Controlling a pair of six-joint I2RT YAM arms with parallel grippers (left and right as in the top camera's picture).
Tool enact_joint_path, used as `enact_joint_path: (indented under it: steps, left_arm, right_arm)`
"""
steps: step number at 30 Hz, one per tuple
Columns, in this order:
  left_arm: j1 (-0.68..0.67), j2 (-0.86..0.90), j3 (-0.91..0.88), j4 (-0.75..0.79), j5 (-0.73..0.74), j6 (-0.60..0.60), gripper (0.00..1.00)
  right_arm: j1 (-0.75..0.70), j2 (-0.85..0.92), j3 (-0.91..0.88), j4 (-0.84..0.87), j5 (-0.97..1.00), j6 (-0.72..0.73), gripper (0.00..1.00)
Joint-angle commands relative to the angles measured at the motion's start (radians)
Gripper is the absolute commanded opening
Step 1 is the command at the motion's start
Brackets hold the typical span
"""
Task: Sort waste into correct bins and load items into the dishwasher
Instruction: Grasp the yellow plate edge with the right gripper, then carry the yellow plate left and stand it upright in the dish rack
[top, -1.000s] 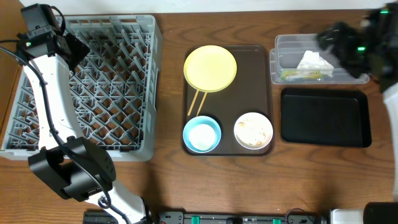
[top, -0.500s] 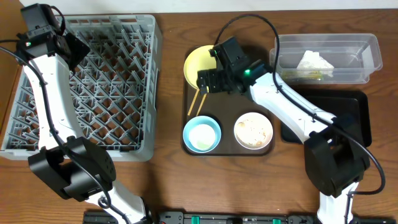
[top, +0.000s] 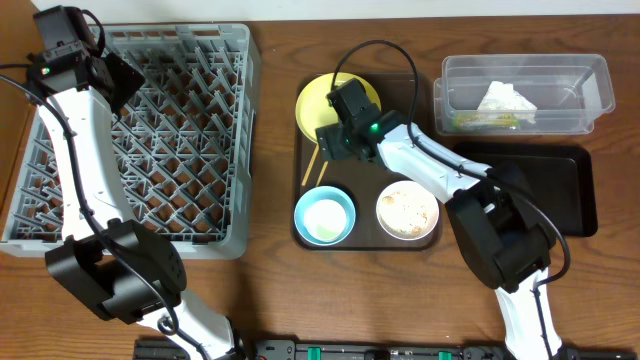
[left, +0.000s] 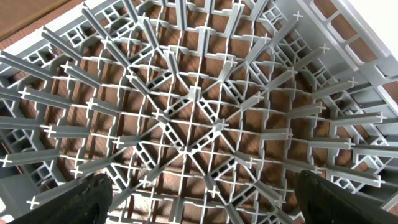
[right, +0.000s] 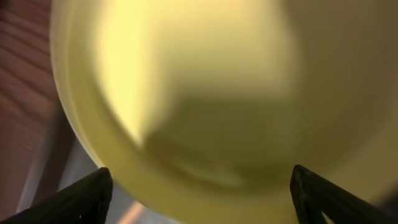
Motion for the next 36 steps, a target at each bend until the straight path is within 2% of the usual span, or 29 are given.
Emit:
enact_joint_path:
  steps: [1, 5, 8, 11, 14, 18, 26, 33, 36]
  left_arm:
    - [0.006, -0.004, -0.005, -0.003, -0.009, -0.004, 0.95]
    - [0.006, -0.004, -0.005, -0.003, -0.009, -0.004, 0.95]
    - [0.006, -0.004, -0.005, -0.003, -0.009, -0.005, 0.95]
    - [0.006, -0.004, -0.005, -0.003, -0.009, -0.005, 0.95]
    - [0.006, -0.004, -0.005, -0.003, -0.009, -0.005, 0.95]
    - [0.006, -0.004, -0.005, -0.003, -0.009, -0.005, 0.95]
    - [0.006, -0.004, -0.005, -0.003, -0.009, -0.004, 0.95]
    - [0.006, -0.004, -0.005, -0.003, -0.009, -0.005, 0.95]
    - [0.006, -0.004, -0.005, -0.003, -0.009, -0.004, 0.95]
  right_arm:
    - [-0.022, -0.016, 0.002, -0.055, 0.084, -0.018, 0.88]
    - [-0.030, -0.016, 0.002, -0.110, 0.131, -0.014, 0.86]
    - [-0.039, -0.037, 0.003, -0.177, 0.168, 0.055, 0.86]
    - [-0.043, -0.089, 0.003, -0.195, 0.162, 0.068, 0.91]
    - [-0.039, -0.153, 0.003, -0.192, 0.156, 0.050, 0.95]
    - [-0.028, -0.203, 0.003, -0.153, 0.029, -0.073, 0.97]
    - [0.012, -0.067, 0.003, -0.119, 0.016, -0.245, 0.86]
    - [0.014, 0.024, 0.003, -0.111, -0.011, -0.259, 0.76]
    - [0.013, 0.066, 0.003, -0.113, 0.001, -0.258, 0.61]
